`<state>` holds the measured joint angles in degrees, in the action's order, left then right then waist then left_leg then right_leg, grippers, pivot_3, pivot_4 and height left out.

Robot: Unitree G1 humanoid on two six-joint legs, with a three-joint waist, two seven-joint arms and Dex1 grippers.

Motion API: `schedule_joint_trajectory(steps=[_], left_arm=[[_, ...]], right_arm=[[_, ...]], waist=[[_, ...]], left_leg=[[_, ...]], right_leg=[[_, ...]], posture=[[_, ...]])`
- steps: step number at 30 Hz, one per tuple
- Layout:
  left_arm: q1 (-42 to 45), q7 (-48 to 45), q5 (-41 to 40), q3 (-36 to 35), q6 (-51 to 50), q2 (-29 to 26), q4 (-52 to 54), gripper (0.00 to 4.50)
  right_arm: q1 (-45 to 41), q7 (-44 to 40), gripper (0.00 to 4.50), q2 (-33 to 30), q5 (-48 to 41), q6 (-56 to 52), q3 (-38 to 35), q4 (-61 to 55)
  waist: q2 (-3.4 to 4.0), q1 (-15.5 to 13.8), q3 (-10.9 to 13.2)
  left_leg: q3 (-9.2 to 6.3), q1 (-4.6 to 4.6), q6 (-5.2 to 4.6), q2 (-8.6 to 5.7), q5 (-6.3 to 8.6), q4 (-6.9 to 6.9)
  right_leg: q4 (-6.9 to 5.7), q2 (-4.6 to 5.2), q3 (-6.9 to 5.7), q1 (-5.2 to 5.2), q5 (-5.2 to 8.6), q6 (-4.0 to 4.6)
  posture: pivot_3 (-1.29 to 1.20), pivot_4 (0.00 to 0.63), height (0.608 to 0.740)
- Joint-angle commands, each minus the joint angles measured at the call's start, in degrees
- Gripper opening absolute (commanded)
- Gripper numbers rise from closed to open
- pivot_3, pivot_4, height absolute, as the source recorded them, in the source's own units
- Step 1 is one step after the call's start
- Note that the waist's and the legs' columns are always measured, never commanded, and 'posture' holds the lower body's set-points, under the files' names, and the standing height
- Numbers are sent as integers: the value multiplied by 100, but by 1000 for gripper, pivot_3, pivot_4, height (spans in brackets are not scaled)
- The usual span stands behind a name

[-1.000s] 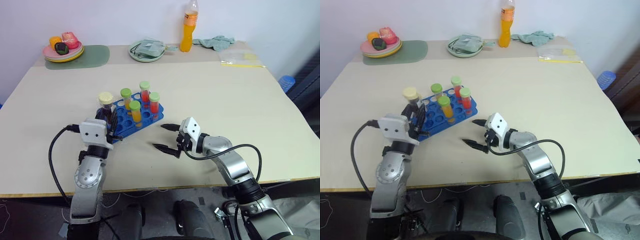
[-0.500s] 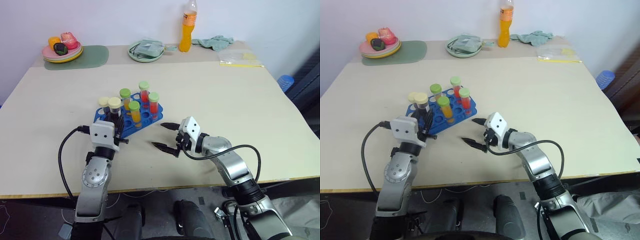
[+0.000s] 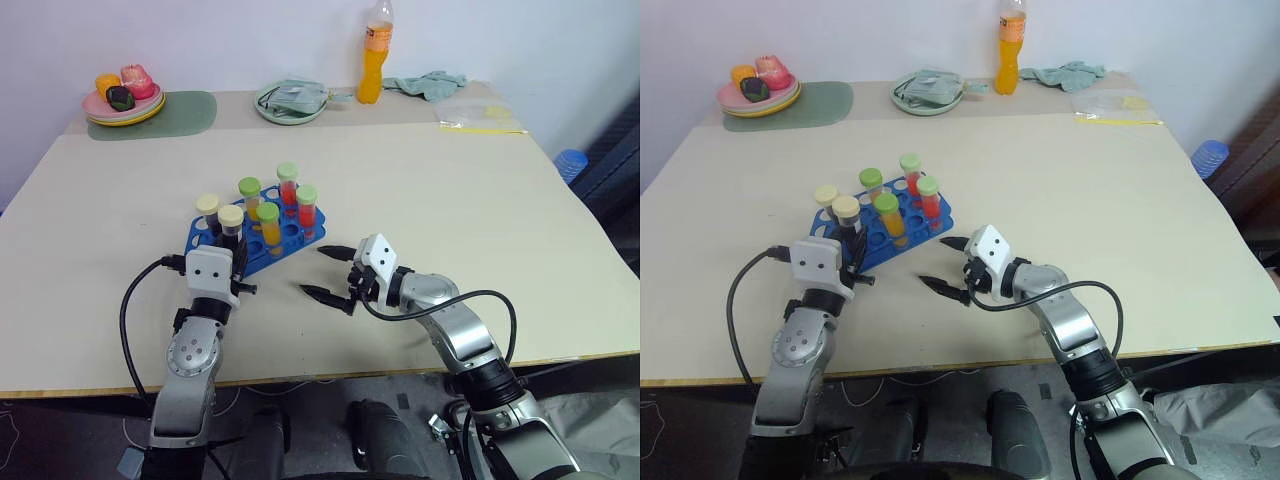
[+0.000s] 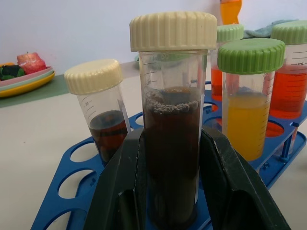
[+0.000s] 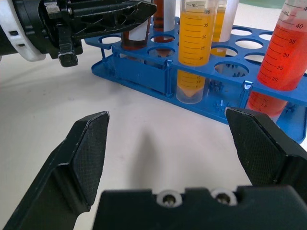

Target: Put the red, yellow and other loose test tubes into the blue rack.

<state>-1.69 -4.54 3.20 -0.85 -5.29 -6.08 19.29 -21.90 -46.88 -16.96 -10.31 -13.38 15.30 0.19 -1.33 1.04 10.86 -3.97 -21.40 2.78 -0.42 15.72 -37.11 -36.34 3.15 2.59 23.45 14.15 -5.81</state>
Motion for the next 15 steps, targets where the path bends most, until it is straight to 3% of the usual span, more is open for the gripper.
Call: schedule_joint_trajectory(steps=[1,5,8,12,15], left_arm=[[-15,64,-43,-60,37,26,53,1272],[-15,-105,-413,-134,126,103,-77,1272],[-42,-153,-539,-141,191,106,-139,2295],[-209,-161,-699,-235,298,103,43,4251],[-700,-518,-1377,-650,121,-102,653,4442]], right_arm=[[-2,20,4308,52,-37,53,-20,-117],[5,17,4308,61,-41,48,-21,-120],[7,15,4308,47,-27,90,-27,-139],[-17,-43,4308,-15,-119,23,-109,-248],[-61,-315,4308,-287,-343,-220,-267,-515]], waist=[[0,-1,0],[0,-6,0],[0,-8,0],[0,-9,0],[0,2,2]], left_leg=[[0,0,0,0,0,0],[0,0,0,0,0,0],[0,0,0,0,0,0],[0,-2,0,0,0,0],[0,-3,0,1,1,1]], right_leg=[[0,0,0,0,0,0],[1,0,0,0,0,0],[2,0,0,-1,0,0],[4,0,0,0,0,0],[5,1,0,0,0,1]], posture=[[0,150,740],[0,150,740],[0,150,740],[0,150,740],[0,150,740]])
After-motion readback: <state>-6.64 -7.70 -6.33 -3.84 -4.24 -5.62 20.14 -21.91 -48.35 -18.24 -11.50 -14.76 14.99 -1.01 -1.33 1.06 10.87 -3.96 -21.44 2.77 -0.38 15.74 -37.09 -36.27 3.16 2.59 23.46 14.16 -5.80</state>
